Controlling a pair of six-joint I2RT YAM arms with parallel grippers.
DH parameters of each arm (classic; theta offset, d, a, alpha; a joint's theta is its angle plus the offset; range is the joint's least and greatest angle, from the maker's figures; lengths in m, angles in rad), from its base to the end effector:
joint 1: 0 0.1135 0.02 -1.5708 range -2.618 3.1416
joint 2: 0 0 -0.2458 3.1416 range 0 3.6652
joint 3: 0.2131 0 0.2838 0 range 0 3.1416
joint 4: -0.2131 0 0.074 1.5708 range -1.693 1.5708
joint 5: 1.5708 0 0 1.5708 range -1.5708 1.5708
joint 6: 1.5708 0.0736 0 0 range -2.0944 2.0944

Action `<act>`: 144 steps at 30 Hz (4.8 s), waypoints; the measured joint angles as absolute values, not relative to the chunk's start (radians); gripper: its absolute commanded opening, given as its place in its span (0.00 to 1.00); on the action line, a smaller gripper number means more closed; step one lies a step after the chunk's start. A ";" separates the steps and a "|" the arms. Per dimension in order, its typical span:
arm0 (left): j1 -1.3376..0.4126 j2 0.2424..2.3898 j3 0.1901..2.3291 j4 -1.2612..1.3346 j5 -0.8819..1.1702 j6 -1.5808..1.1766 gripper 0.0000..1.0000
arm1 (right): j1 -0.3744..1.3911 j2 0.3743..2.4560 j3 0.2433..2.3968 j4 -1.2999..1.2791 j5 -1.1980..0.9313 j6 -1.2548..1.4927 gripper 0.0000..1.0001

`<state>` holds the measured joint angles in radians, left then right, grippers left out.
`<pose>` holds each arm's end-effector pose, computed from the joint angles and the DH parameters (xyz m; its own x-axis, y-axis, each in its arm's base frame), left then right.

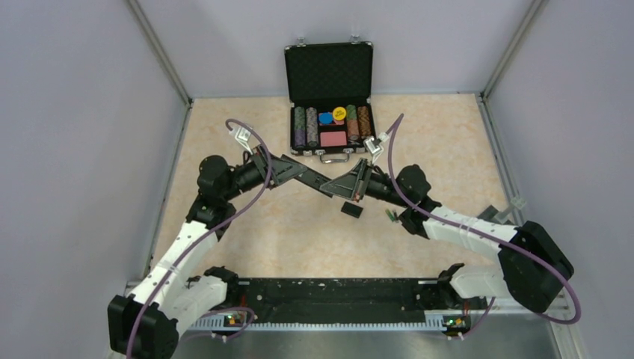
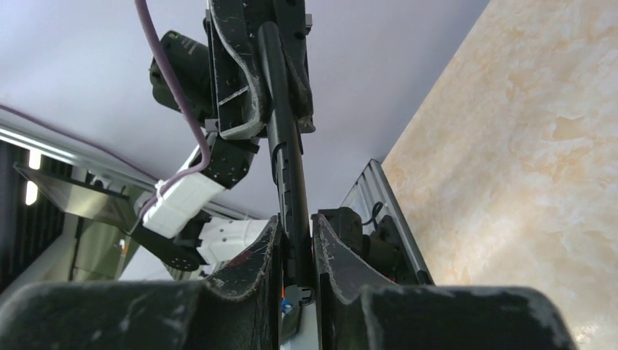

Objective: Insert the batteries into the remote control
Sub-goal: Adjust the remote control, then pick up the battery from the center of the board, then load the battery into the remote control.

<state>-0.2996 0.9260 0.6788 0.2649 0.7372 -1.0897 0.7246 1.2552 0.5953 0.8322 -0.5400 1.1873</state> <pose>0.2571 -0.1312 0.3025 -0.7552 -0.4536 -0.4732 0.4133 0.2309 -0.8808 0.2256 0.2502 0.2480 -0.8309 0.3267 -0.4504 -0.4737 0.0093 0.8807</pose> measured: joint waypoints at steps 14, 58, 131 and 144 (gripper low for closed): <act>-0.311 0.912 0.735 0.108 0.604 -0.932 0.00 | 0.702 1.142 0.594 0.471 -0.366 1.096 0.86; -0.311 0.893 0.760 -0.143 0.508 -0.712 0.00 | 0.547 1.445 0.752 -0.487 0.336 0.611 0.39; -0.313 1.116 0.739 0.269 0.999 -1.028 0.00 | 0.921 0.990 0.977 -0.096 -0.197 0.364 0.02; -0.313 1.122 0.752 0.268 1.014 -1.037 0.00 | 0.994 1.060 0.977 -0.105 -0.159 0.281 0.02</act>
